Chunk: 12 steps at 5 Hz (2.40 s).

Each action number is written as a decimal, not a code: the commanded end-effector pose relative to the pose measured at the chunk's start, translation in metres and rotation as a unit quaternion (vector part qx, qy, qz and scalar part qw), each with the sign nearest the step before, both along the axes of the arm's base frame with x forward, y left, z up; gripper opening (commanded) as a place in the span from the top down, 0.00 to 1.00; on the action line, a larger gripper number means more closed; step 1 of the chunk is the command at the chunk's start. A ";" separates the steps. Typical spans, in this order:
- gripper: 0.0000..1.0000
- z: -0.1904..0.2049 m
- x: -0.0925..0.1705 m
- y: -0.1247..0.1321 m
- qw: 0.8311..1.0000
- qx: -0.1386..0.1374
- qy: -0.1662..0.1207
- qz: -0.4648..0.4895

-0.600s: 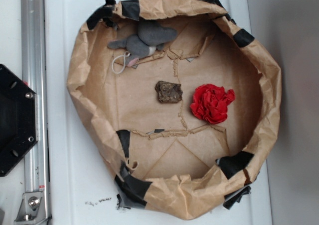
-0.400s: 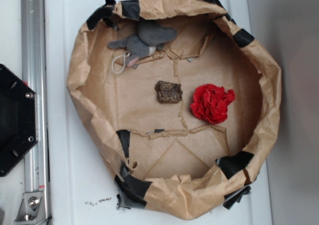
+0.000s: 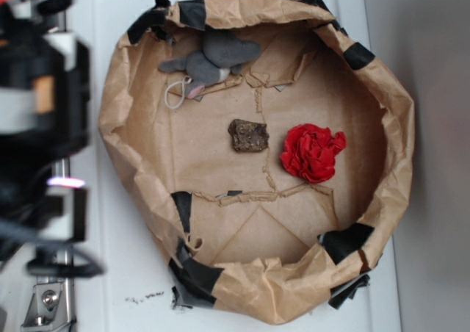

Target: Grab the rock.

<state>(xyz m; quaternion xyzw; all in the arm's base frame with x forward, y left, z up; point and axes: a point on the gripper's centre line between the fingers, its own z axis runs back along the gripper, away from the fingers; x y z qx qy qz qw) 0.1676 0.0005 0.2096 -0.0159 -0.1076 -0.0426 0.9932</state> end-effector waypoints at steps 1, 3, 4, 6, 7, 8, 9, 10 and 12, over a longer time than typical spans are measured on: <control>0.00 -0.095 0.093 0.031 0.999 -0.005 0.029 0.016; 0.00 -0.095 0.093 0.031 0.999 -0.005 0.029 0.016; 0.00 -0.095 0.093 0.031 0.999 -0.005 0.029 0.016; 0.00 -0.185 0.098 0.033 0.999 0.006 0.046 -0.018; 0.04 -0.209 0.095 0.024 0.998 0.013 0.061 -0.026; 1.00 -0.214 0.097 0.018 0.997 0.031 0.062 -0.030; 1.00 -0.164 0.107 0.012 0.999 0.019 0.044 -0.018; 1.00 -0.112 0.107 0.001 0.999 -0.034 -0.003 -0.042; 1.00 -0.029 0.100 -0.020 0.997 -0.061 -0.055 -0.005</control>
